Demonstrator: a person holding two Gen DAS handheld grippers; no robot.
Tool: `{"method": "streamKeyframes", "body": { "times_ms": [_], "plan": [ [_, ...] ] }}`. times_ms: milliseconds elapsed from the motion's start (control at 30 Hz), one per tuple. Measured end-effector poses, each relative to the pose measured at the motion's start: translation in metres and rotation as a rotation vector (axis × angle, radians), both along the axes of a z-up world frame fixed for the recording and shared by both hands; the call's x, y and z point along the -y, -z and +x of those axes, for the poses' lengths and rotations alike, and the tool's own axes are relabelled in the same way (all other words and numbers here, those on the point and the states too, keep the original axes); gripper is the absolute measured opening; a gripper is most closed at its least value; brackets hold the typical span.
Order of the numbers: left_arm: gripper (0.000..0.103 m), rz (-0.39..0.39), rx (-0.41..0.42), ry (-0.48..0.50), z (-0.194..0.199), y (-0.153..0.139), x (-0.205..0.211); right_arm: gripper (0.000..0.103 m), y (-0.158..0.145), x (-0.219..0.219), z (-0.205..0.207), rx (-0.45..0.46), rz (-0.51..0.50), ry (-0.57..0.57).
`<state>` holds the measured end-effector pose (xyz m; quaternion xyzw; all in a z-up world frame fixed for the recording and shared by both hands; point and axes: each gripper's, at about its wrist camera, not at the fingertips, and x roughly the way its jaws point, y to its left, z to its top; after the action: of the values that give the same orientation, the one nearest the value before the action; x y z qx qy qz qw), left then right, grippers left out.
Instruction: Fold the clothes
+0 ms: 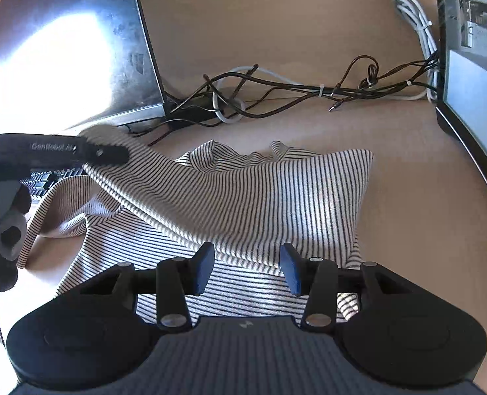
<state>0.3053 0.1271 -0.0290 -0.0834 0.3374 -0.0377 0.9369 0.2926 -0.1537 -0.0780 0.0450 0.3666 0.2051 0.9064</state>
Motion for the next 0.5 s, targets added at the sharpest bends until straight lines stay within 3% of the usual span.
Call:
{"method": "streamKeyframes", "body": {
  "times_ms": [200,267,300,367,500],
  "plan": [
    [0.054,-0.048,0.010,-0.080,-0.020,-0.008,-0.031,0.045,0.000,0.006,-0.005,0.007,-0.009,0.027],
    [0.063,-0.105,0.002,-0.011,-0.026,-0.006,-0.027,0.045,-0.007,0.008,-0.012,0.063,-0.003,0.048],
    [0.072,-0.152,-0.012,0.039,-0.027,-0.002,-0.024,0.045,-0.010,0.008,-0.014,0.083,-0.010,0.052],
    [0.076,-0.218,-0.048,0.120,-0.029,0.011,-0.012,0.045,-0.011,0.006,-0.009,0.095,-0.026,0.061],
    [0.076,-0.160,-0.098,0.134,-0.027,0.034,0.011,0.044,-0.005,-0.003,0.001,0.088,-0.065,0.050]
  ]
}}
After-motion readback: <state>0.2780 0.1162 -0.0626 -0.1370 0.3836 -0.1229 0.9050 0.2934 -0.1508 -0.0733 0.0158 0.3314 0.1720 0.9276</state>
